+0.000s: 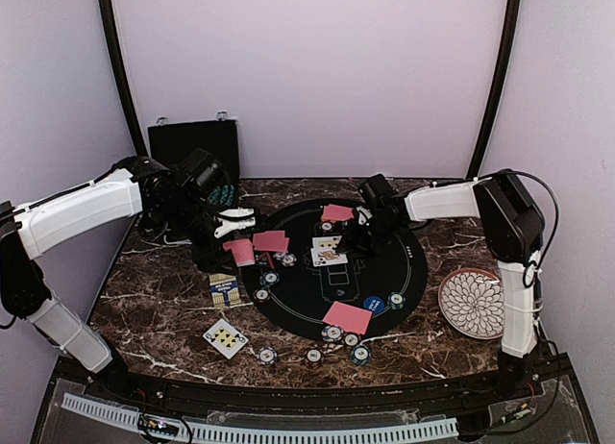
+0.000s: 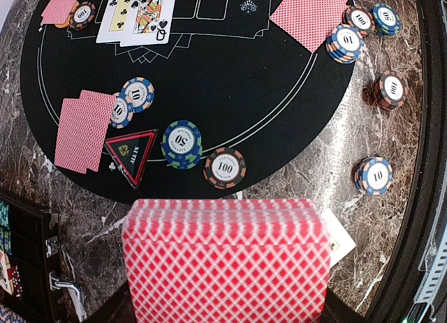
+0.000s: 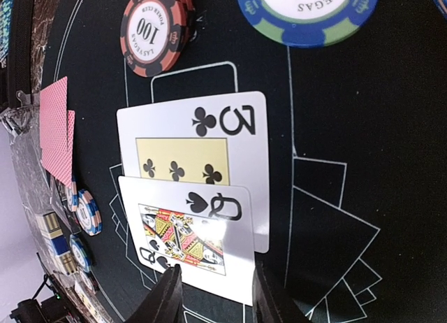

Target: Distribute texas hold em gaming equipment

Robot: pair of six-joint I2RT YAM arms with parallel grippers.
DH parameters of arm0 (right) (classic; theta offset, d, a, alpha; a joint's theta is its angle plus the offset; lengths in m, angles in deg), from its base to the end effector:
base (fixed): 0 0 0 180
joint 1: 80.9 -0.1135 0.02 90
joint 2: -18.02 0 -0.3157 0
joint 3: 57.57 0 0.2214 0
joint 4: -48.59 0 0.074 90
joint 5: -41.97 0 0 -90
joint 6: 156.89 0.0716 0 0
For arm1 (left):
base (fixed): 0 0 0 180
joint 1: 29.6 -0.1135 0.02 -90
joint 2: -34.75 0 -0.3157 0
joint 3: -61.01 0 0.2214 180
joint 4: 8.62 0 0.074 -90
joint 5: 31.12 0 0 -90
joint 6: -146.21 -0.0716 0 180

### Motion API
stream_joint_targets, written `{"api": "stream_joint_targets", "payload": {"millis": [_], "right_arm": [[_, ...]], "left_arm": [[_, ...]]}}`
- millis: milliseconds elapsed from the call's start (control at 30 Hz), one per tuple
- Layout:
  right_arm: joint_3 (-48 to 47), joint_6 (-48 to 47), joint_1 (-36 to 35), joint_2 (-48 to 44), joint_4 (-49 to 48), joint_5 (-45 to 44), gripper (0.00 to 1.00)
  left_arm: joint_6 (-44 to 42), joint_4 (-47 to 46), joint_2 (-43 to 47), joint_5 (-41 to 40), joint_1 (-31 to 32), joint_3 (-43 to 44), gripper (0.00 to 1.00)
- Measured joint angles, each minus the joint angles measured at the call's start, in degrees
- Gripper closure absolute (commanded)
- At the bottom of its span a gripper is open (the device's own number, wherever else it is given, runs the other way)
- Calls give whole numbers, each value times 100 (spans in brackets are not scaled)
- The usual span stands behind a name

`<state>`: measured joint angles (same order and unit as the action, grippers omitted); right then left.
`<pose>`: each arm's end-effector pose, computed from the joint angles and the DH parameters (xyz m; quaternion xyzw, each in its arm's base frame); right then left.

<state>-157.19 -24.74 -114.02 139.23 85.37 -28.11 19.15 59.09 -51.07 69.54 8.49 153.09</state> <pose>0.3749 0.2737 0.1817 0.0276 0.9484 0.2957 0.1110 0.2170 -0.1869 0.3257 0.6066 0.7508 -0.0922 0.2447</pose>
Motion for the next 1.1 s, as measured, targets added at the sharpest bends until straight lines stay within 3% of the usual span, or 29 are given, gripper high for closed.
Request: {"api": "stream_joint_targets", "payload": {"millis": [133, 300, 400, 567, 800, 1100], "right_arm": [[17, 24, -11, -70, 59, -85, 63], [247, 153, -66, -662, 52, -166, 35], [313, 275, -236, -1106, -179, -68, 28], [330, 595, -833, -1434, -1001, 487, 25], [326, 1252, -1534, -1064, -1882, 1215, 21], [308, 1998, -1720, -662, -2946, 1722, 19]], "left_arm": [[0, -2, 0, 0, 0, 0, 100], [0, -2, 0, 0, 0, 0, 100], [0, -2, 0, 4, 0, 0, 100], [4, -2, 0, 11, 0, 13, 100], [31, 0, -2, 79, 0, 57, 100], [50, 0, -11, 140, 0, 61, 100]]}}
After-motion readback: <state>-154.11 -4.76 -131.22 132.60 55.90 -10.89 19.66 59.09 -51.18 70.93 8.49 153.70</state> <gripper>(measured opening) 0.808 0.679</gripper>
